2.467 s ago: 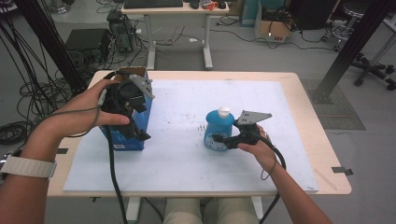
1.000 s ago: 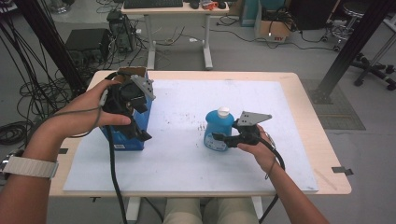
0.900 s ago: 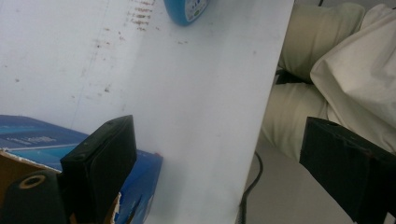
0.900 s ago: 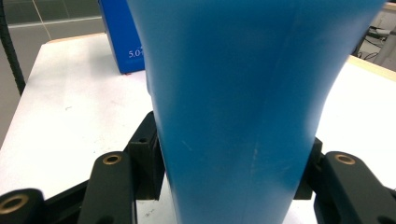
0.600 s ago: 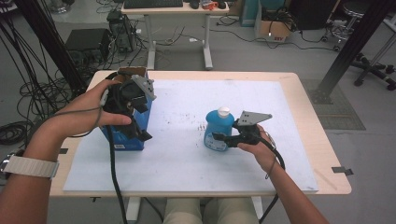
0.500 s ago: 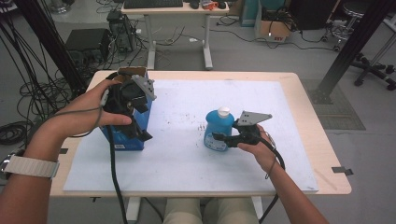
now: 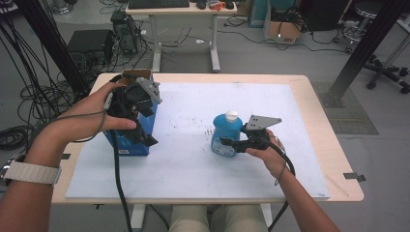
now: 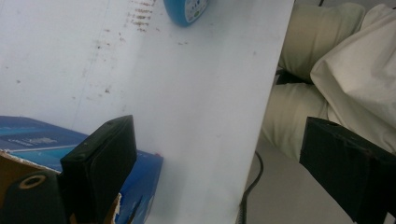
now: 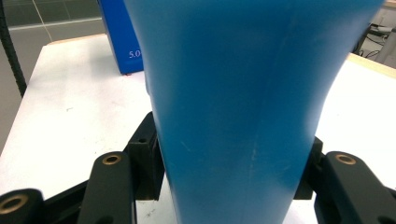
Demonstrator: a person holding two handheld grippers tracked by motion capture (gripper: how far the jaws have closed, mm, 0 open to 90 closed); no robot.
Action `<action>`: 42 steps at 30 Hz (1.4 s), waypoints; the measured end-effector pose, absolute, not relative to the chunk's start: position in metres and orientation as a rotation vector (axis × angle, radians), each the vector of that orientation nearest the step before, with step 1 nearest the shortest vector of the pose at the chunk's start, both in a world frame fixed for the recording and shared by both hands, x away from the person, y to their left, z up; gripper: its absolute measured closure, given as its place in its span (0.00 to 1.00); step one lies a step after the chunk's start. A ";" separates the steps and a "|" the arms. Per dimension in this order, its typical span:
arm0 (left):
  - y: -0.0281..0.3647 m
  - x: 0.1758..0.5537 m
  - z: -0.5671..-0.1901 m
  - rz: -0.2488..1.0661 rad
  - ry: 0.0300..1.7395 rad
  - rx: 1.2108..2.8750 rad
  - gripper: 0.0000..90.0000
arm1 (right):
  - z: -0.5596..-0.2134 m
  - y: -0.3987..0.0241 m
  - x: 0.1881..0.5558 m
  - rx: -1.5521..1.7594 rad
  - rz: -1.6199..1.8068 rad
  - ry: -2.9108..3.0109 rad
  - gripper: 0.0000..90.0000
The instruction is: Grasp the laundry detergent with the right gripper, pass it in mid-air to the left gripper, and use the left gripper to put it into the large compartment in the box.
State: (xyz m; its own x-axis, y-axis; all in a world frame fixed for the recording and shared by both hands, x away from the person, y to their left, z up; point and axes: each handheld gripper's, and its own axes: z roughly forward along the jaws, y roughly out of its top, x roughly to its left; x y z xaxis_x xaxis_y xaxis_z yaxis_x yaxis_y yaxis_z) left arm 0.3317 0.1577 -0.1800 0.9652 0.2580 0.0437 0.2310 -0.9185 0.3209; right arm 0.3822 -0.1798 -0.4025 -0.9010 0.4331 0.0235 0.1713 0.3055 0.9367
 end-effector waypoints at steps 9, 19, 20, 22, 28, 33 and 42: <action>0.158 0.332 -0.179 0.124 0.357 2.798 0.13 | -0.402 -0.180 0.382 0.561 1.632 2.343 0.48; 0.157 0.332 -0.179 0.126 0.355 2.794 0.13 | -0.402 -0.180 0.382 0.564 1.634 2.349 0.48; 0.157 0.332 -0.179 0.125 0.358 2.794 0.13 | -0.402 -0.180 0.382 0.563 1.635 2.347 0.48; 0.157 0.332 -0.179 0.125 0.355 2.794 0.13 | -0.402 -0.180 0.382 0.565 1.636 2.348 0.48; 0.156 0.332 -0.180 0.123 0.356 2.795 0.13 | -0.402 -0.180 0.382 0.565 1.638 2.347 0.48; 0.156 0.332 -0.180 0.117 0.361 2.792 0.13 | -0.403 -0.180 0.382 0.566 1.639 2.348 0.48; 0.156 0.331 -0.178 0.126 0.356 2.799 0.13 | -0.403 -0.180 0.382 0.565 1.639 2.351 0.48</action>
State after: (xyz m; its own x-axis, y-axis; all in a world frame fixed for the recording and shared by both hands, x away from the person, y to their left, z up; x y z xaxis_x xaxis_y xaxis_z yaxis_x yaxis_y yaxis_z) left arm 0.3312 0.1560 -0.1781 0.9652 0.2571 0.0470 0.2294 -0.9193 0.3197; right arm 0.3825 -0.1803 -0.4025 -0.9018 0.4306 0.0382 0.1848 0.3042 0.9345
